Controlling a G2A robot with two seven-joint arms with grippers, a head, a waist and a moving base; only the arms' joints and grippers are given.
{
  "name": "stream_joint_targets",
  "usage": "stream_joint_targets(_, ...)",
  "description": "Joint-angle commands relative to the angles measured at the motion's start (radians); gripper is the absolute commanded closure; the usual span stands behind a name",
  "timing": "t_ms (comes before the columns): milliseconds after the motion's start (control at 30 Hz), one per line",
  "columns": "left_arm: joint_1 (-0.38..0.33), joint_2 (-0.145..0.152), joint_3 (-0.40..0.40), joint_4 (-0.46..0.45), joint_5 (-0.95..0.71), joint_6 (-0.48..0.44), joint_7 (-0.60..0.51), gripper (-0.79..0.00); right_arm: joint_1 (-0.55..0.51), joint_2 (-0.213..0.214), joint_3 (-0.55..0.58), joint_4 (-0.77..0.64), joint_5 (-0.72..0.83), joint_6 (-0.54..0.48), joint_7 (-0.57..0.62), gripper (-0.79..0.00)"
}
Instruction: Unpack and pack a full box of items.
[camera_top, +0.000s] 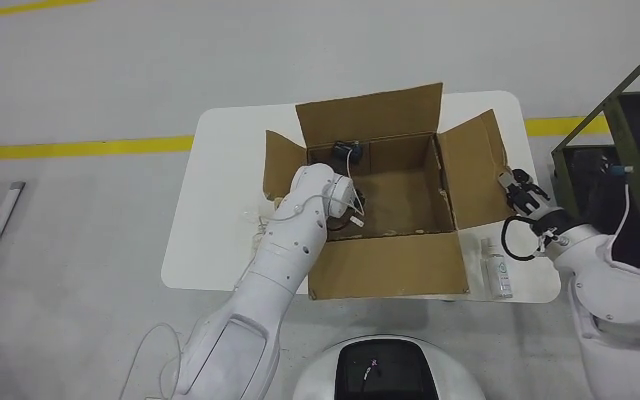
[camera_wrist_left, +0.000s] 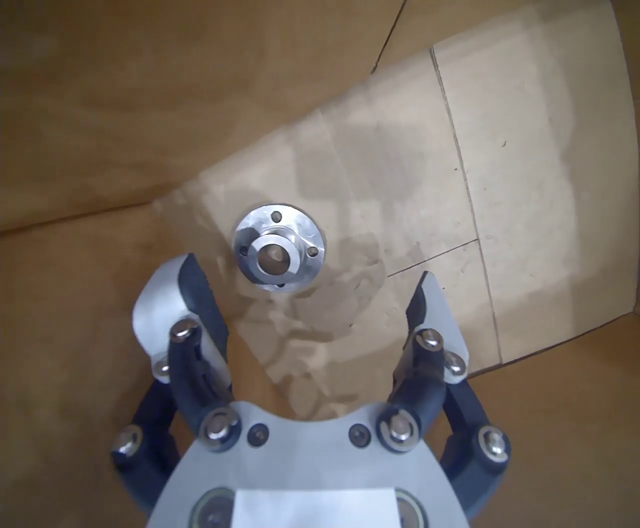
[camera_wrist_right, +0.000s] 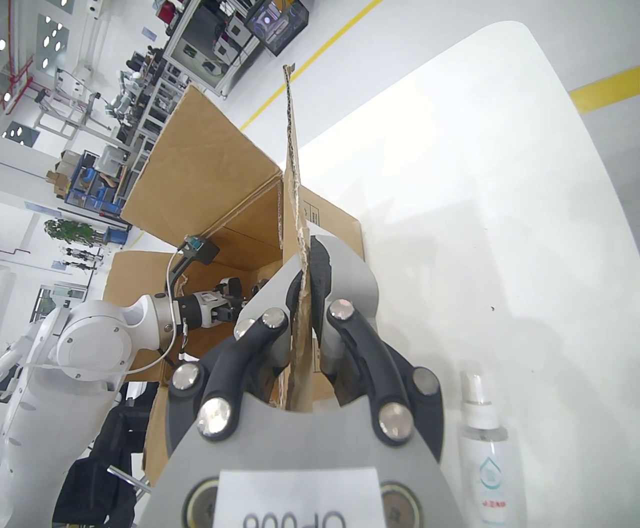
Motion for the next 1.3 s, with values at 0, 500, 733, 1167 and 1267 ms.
stream_joint_targets(0, -0.003, -0.003, -0.001, 0.013, -0.011, -0.008, 0.007, -0.745, -0.001, 0.002, 0.001, -0.001, 0.000, 0.002, -0.001, 0.000)
stream_joint_targets(500, -0.027, -0.023, 0.013, 0.038, -0.058, -0.099, -0.016, -0.760, -0.002, 0.014, -0.005, -0.001, 0.010, 0.006, -0.005, 0.000)
stream_joint_targets(733, -0.023, -0.027, 0.021, -0.015, -0.076, -0.146, -0.055, -0.751, 0.003, 0.019, -0.012, 0.001, 0.014, 0.009, -0.005, 0.000)
stream_joint_targets(1167, -0.022, -0.010, -0.003, 0.028, 0.012, -0.068, 0.062, -0.720, 0.001, 0.028, -0.020, -0.004, 0.022, 0.016, -0.017, 0.000)
stream_joint_targets(1267, -0.020, -0.014, -0.001, 0.047, 0.002, -0.079, 0.073, -0.711, -0.002, 0.030, -0.018, -0.006, 0.022, 0.017, -0.019, 0.000)
